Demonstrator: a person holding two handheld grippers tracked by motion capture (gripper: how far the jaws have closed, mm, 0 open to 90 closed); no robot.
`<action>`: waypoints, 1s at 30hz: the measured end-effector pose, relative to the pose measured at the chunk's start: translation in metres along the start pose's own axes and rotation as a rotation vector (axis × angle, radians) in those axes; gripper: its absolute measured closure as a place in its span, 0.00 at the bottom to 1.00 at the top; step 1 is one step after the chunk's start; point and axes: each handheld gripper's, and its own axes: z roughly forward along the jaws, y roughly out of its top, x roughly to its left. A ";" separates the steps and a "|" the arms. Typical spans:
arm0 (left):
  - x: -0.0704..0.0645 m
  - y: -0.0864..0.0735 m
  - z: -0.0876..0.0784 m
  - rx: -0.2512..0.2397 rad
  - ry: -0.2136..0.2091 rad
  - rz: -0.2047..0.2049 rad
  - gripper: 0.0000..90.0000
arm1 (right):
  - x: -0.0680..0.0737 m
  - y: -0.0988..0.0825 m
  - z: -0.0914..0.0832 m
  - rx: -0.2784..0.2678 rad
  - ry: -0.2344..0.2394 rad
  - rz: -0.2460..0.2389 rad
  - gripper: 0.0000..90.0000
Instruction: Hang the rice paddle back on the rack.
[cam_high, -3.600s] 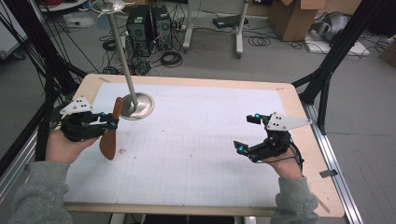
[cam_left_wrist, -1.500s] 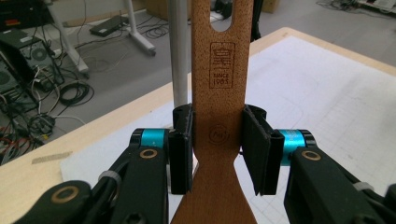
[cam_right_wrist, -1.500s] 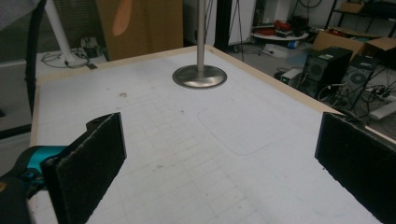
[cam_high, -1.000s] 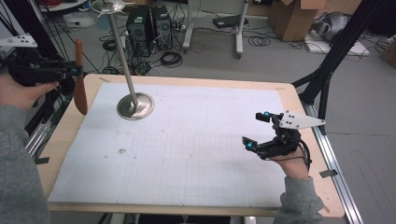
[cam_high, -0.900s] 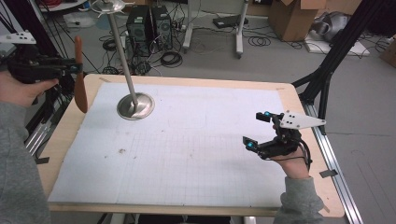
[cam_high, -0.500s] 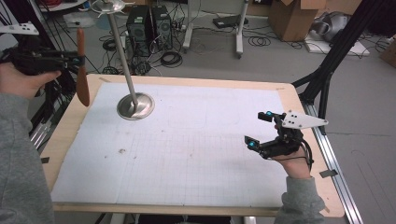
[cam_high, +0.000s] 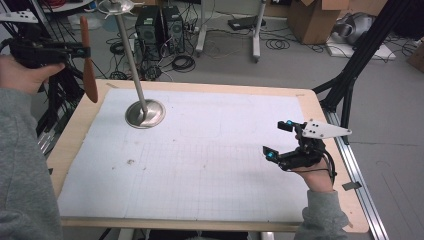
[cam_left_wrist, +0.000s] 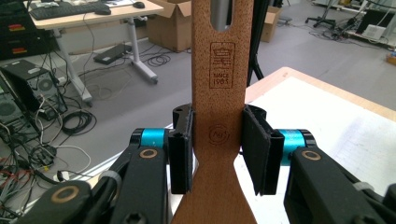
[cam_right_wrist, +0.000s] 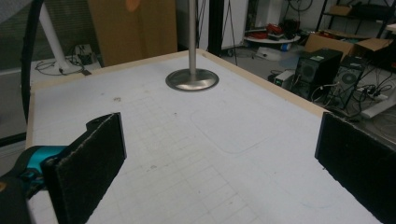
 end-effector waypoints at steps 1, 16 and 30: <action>0.001 0.001 0.000 -0.001 -0.001 0.000 0.72 | 0.000 0.000 0.000 0.002 -0.004 -0.002 0.00; 0.008 0.021 -0.003 -0.029 0.021 -0.011 0.72 | -0.002 -0.001 -0.003 0.002 -0.011 0.001 0.00; 0.018 0.020 0.002 -0.045 0.018 -0.048 0.72 | -0.003 -0.002 -0.007 -0.001 -0.018 0.010 0.00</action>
